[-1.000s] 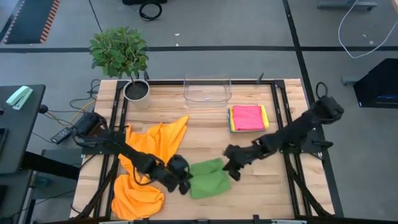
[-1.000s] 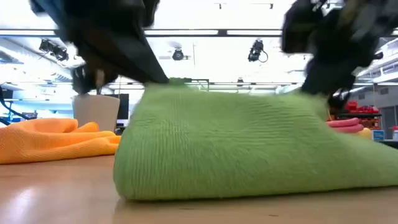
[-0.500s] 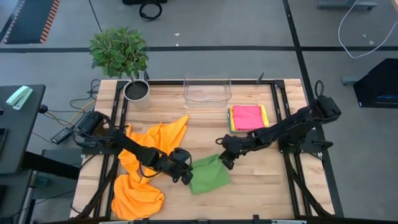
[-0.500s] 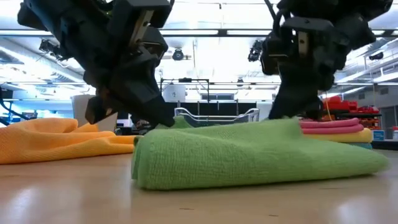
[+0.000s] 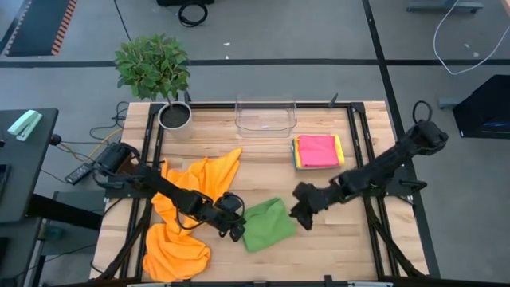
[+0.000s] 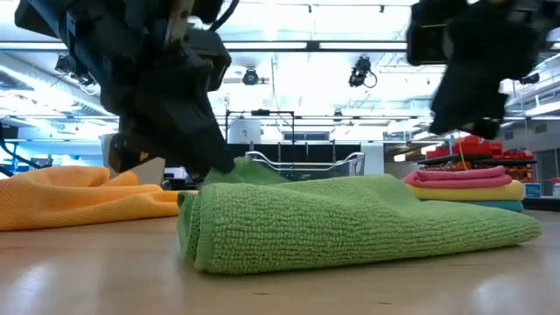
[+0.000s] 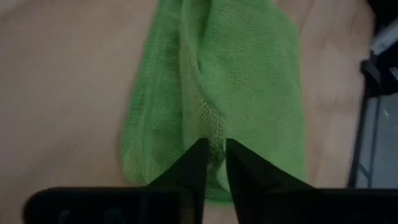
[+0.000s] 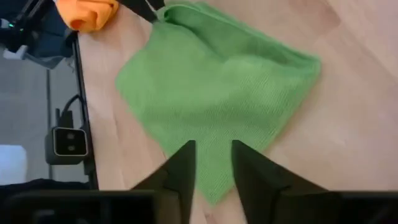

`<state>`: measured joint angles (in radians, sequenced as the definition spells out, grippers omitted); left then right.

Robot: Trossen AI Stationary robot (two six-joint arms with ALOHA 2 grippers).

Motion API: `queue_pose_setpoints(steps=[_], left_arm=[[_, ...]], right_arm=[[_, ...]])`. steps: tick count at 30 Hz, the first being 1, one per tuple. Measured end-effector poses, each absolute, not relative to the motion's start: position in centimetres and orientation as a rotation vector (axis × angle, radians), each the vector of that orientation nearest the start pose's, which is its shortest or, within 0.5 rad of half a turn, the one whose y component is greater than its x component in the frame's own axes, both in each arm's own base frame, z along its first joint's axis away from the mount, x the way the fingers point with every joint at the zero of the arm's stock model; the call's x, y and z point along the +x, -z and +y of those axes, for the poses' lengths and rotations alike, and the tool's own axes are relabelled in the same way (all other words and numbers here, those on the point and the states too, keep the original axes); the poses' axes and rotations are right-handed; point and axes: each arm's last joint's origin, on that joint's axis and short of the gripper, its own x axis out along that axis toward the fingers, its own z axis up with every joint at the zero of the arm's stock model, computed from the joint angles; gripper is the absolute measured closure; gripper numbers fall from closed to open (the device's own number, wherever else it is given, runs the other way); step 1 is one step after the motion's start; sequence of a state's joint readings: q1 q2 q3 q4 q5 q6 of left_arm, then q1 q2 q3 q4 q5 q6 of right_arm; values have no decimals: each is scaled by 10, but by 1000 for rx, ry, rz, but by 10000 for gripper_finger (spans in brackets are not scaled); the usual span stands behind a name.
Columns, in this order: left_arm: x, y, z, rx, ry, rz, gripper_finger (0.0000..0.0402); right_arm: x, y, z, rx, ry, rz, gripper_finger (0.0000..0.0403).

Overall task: Fold microfiber towels
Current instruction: Fold the green towel

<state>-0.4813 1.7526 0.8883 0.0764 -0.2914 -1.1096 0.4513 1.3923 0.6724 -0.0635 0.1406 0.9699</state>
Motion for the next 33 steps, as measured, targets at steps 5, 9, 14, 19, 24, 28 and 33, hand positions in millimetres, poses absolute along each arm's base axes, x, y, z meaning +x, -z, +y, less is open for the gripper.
queue_pose_setpoints(steps=[5, 9, 14, 19, 24, 28, 33], left_arm=[[299, -164, -144, -721, -210, 758, 290], [293, -182, -139, -656, -170, 733, 272], [309, -195, -145, -466, -1, 663, 269], [327, -174, -138, -349, -19, 817, 270], [336, -160, -126, -333, 27, 885, 240], [337, -155, -125, -329, 77, 923, 215], [336, -140, -126, -320, 77, 994, 203]], right_arm=[[244, -163, 137, 682, 35, 807, 386], [247, -146, 147, 700, 40, 835, 395], [250, -133, 149, 718, 72, 858, 396], [251, -134, 149, 722, 76, 849, 397], [251, -136, 149, 732, 75, 834, 397], [251, -136, 149, 743, 80, 832, 397], [251, -136, 149, 744, 82, 831, 398]])
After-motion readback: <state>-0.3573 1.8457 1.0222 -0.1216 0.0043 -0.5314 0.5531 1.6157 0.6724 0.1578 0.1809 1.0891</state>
